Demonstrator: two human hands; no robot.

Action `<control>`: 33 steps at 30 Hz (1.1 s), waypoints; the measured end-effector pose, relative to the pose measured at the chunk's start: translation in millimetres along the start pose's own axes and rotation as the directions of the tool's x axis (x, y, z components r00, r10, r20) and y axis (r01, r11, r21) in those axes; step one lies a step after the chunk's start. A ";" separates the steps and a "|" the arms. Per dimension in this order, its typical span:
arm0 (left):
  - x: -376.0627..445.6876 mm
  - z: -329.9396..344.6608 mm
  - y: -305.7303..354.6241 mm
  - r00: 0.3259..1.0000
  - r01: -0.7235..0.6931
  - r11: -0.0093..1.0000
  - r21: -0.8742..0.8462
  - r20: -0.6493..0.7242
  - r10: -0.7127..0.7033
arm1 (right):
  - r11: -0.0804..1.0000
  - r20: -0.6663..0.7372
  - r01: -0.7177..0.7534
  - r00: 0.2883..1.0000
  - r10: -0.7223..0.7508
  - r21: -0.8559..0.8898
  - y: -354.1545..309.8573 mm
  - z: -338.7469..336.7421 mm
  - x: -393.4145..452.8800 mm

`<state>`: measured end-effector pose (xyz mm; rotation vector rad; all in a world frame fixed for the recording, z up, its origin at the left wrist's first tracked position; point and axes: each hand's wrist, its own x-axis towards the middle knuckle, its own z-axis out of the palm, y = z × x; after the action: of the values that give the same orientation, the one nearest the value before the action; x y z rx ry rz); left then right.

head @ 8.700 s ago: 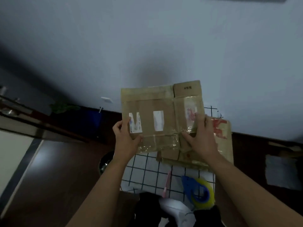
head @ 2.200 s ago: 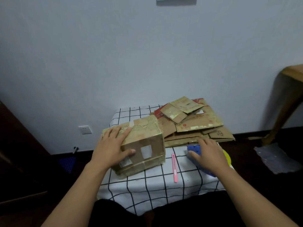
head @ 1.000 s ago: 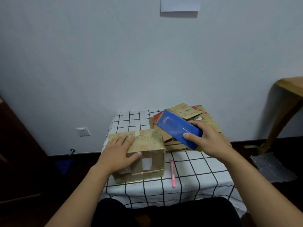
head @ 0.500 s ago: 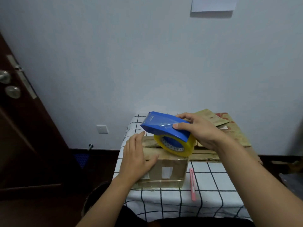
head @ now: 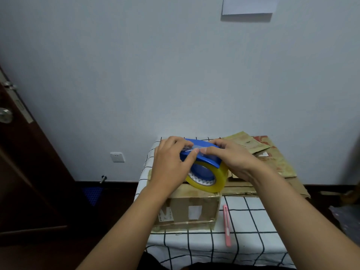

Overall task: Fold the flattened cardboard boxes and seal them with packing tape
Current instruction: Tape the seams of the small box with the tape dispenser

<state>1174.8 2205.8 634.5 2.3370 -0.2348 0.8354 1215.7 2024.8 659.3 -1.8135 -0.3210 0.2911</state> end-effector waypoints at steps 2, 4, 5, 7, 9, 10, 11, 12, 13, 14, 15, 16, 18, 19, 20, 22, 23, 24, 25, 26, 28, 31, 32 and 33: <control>3.0 0.5 -2.8 1.000 -0.016 1.000 -0.022 0.021 0.017 | 1.000 0.018 0.006 1.000 -0.007 0.023 1.4 -2.1 2.1; 5.7 0.8 -4.3 0.999 -0.036 0.999 -0.039 0.019 0.037 | 0.999 0.029 0.009 1.000 -0.011 0.048 3.2 -3.4 3.9; 7.0 0.8 -3.6 0.999 -0.042 0.998 -0.042 0.014 0.042 | 0.999 0.030 0.012 0.999 -0.014 0.049 3.7 -4.0 4.4; 9.5 -0.9 -0.4 0.999 -0.053 0.998 -0.030 0.010 0.054 | 0.999 0.041 0.024 0.999 -0.026 0.041 4.1 -4.4 5.8; 10.2 -3.4 2.8 0.997 -0.060 0.998 -0.028 0.041 0.061 | 0.999 0.062 0.029 0.998 -0.032 0.045 5.0 -4.5 7.5; 9.6 -5.0 4.3 0.996 -0.057 0.998 -0.041 0.062 0.060 | 0.998 0.069 0.023 0.997 -0.027 0.054 5.3 -5.1 8.1; 8.8 -6.7 5.6 0.995 -0.063 0.997 -0.043 0.076 0.067 | 0.998 0.075 0.017 0.997 -0.022 0.062 5.6 -5.8 8.7; 8.1 -7.9 6.5 0.993 -0.085 0.996 -0.018 0.078 0.086 | 0.998 0.081 0.014 0.996 -0.020 0.065 5.6 -6.5 9.2; 7.9 -8.3 7.1 0.991 -0.120 0.992 0.044 0.072 0.117 | 0.998 0.087 0.016 0.996 -0.021 0.063 5.7 -6.7 9.6; 8.2 -7.9 7.0 0.987 -0.158 0.980 0.122 0.060 0.152 | 0.998 0.093 0.017 0.995 -0.022 0.058 4.8 -6.3 9.3; 9.2 -7.9 7.7 0.983 -0.185 0.963 0.198 0.042 0.180 | 0.999 0.096 0.015 0.995 -0.020 0.052 3.5 -5.4 9.0; 11.2 -7.9 8.4 0.979 -0.204 0.942 0.268 0.025 0.204 | 0.999 0.097 0.011 0.995 -0.015 0.045 2.0 -4.5 8.8; 15.9 -7.3 7.8 0.963 -0.246 0.891 0.382 -0.005 0.268 | 1.000 0.101 0.014 0.995 -0.016 0.027 -0.3 -3.4 8.7; 17.5 -6.7 7.0 0.953 -0.266 0.868 0.420 -0.022 0.303 | 1.000 0.102 0.016 0.995 -0.018 0.021 -0.4 -3.4 9.4; 18.1 -5.9 6.5 0.943 -0.279 0.850 0.447 -0.040 0.331 | 1.000 0.099 0.015 0.995 -0.017 0.018 0.2 -3.9 9.8; 17.3 -3.9 7.5 0.931 -0.289 0.834 0.470 -0.064 0.359 | 1.000 0.091 0.013 0.996 -0.014 0.015 2.0 -5.2 10.9; 16.6 -2.7 8.9 0.927 -0.293 0.834 0.467 -0.075 0.368 | 1.000 0.093 0.016 0.996 -0.017 0.010 2.7 -5.6 11.3; 16.3 -1.9 9.8 0.924 -0.298 0.839 0.455 -0.084 0.373 | 1.000 0.096 0.022 0.995 -0.022 0.003 2.9 -5.4 11.6; 16.6 -1.7 10.6 0.924 -0.297 0.849 0.437 -0.092 0.371 | 0.999 0.098 0.031 0.995 -0.031 -0.004 3.2 -4.8 12.1; 17.6 -2.1 11.3 0.926 -0.291 0.859 0.422 -0.102 0.364 | 0.999 0.096 0.040 0.995 -0.039 -0.012 2.8 -3.9 12.3; 19.7 -3.5 12.2 0.932 -0.277 0.876 0.394 -0.112 0.345 | 0.998 0.080 0.052 0.996 -0.048 -0.040 2.8 -2.4 13.1; 20.9 -5.3 11.9 0.950 -0.207 0.922 0.327 -0.156 0.269 | 0.995 0.063 0.057 0.997 -0.052 -0.078 3.8 -2.8 12.0; 22.6 -8.6 11.2 0.956 -0.156 0.946 0.285 -0.198 0.217 | 0.995 0.066 0.059 0.996 -0.054 -0.075 4.4 -3.6 10.8; 25.5 -13.4 9.5 0.957 -0.101 0.966 0.240 -0.243 0.161 | 0.995 0.072 0.068 0.995 -0.063 -0.072 4.9 -4.5 9.1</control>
<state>1184.5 2207.8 663.1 2.4044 -0.1934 1.2836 1226.1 2022.9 655.5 -1.8649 -0.4447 0.3001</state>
